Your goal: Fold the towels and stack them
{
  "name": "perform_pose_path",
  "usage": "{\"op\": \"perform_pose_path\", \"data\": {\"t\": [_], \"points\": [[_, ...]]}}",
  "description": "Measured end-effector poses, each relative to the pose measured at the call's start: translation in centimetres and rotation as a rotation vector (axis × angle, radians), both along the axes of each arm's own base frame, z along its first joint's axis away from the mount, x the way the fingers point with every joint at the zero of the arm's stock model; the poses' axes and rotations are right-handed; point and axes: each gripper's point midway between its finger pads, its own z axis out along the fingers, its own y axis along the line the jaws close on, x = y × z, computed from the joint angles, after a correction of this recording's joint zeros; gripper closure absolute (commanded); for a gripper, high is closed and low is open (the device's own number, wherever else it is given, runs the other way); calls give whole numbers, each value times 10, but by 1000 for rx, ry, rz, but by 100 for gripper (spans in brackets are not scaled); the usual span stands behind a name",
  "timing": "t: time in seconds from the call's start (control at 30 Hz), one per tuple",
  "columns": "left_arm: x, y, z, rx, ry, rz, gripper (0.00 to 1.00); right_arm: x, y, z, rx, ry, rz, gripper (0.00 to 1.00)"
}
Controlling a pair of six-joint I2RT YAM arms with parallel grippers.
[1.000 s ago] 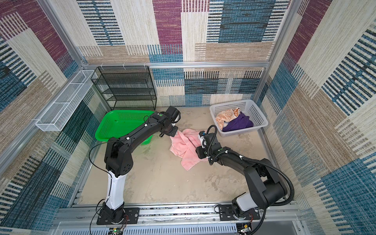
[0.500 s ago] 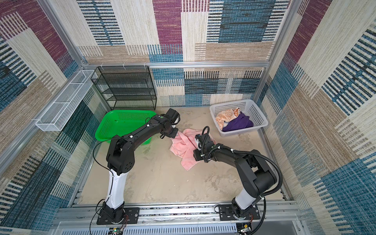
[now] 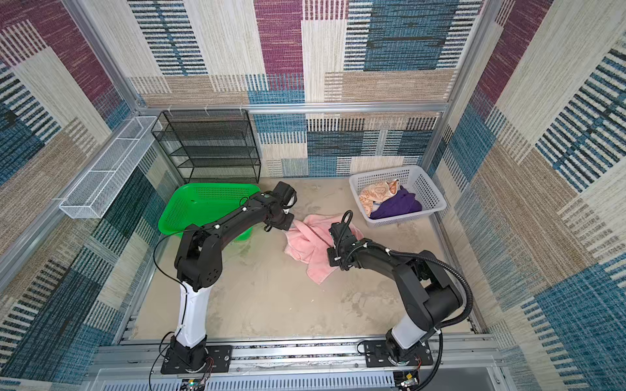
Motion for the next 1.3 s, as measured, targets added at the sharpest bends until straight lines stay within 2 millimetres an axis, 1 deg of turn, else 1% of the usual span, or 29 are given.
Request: {"op": "perform_pose_path", "data": {"t": [0.2, 0.4, 0.43, 0.47, 0.53, 0.57, 0.73, 0.8, 0.87, 0.97, 1.07, 1.17, 1.3], "points": [[-1, -1, 2, -15, 1, -4, 100, 2, -9, -1, -35, -8, -36, 64], [-1, -2, 5, -19, -5, -4, 100, 3, -19, -6, -73, -1, -64, 72], [-1, -2, 5, -20, -5, -5, 100, 3, -21, -6, -77, -3, -69, 76], [-1, -2, 6, -21, -7, -4, 100, 4, -22, -5, -79, -3, -72, 85], [-1, -2, 6, -23, -7, -4, 100, 5, -26, -4, -84, -9, -83, 97], [-1, -2, 6, -24, -8, -4, 100, 6, -28, -4, -87, -11, -90, 100], [-1, -3, 6, -30, -5, -5, 100, 12, -39, 0, -86, -26, -119, 100], [-2, -5, 7, -41, -1, -10, 100, 17, -40, 6, -84, -41, -117, 100], [-3, -6, 10, -51, -4, -13, 100, 24, -39, 17, -75, -71, -113, 100], [-5, -8, 21, -80, -18, -22, 100, 36, -35, 40, -63, -133, -103, 100], [-7, -11, 38, -116, -46, -31, 100, 50, -32, 69, -54, -207, -98, 100], [-7, -14, 63, -160, -94, -41, 100, 67, -31, 106, -49, -295, -100, 100], [-6, -16, 108, -214, -178, -47, 100, 88, -37, 162, -39, -422, -124, 100]]}}
